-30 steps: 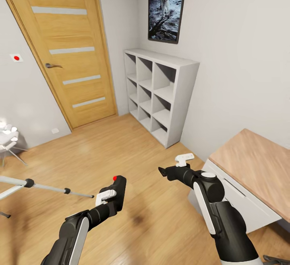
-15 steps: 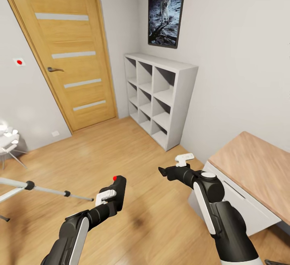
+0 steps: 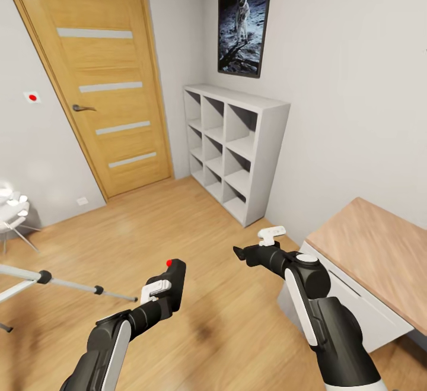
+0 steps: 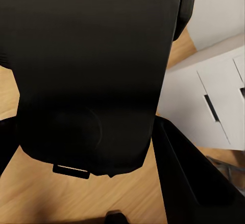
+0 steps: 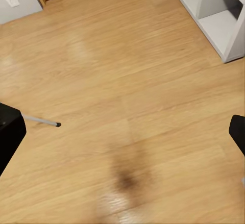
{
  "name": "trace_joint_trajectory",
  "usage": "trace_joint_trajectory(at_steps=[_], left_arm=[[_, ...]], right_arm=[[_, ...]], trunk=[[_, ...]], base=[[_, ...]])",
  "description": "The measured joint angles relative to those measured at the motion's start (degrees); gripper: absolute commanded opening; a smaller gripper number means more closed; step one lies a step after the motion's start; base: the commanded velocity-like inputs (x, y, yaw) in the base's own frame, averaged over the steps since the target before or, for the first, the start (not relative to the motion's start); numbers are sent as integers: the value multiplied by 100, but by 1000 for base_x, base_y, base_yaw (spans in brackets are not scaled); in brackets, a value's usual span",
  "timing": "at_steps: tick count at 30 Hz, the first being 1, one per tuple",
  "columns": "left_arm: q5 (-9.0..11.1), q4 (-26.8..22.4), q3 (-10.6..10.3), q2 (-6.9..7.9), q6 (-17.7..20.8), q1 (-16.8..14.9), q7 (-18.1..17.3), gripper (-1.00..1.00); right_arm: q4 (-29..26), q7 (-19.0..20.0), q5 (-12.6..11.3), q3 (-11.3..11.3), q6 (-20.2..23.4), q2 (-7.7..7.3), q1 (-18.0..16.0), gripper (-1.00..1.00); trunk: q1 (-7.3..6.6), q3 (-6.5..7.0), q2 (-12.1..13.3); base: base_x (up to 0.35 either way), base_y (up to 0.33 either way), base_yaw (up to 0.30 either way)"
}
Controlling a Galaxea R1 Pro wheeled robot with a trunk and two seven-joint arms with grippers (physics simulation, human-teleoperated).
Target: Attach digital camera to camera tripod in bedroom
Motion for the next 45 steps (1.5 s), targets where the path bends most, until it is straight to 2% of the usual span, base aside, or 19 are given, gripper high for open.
trace_joint_trajectory(at_steps=[20, 30, 45], left_arm=[[1, 93, 15, 8, -86, 0, 12, -100], [81, 237, 1, 8, -223, -28, 498, -100], [103, 272, -1, 9, -236, -35, 587, -100]], right_arm=[[0, -9, 1, -26, 1, -1, -33, 100], [0, -9, 2, -31, 8, -4, -47, 100], [0, -9, 2, -43, 5, -7, -41, 100]], trunk=[[0, 190, 0], [0, 284, 1], [0, 427, 1]], base=[[0, 0, 0], [0, 0, 0], [0, 0, 0]])
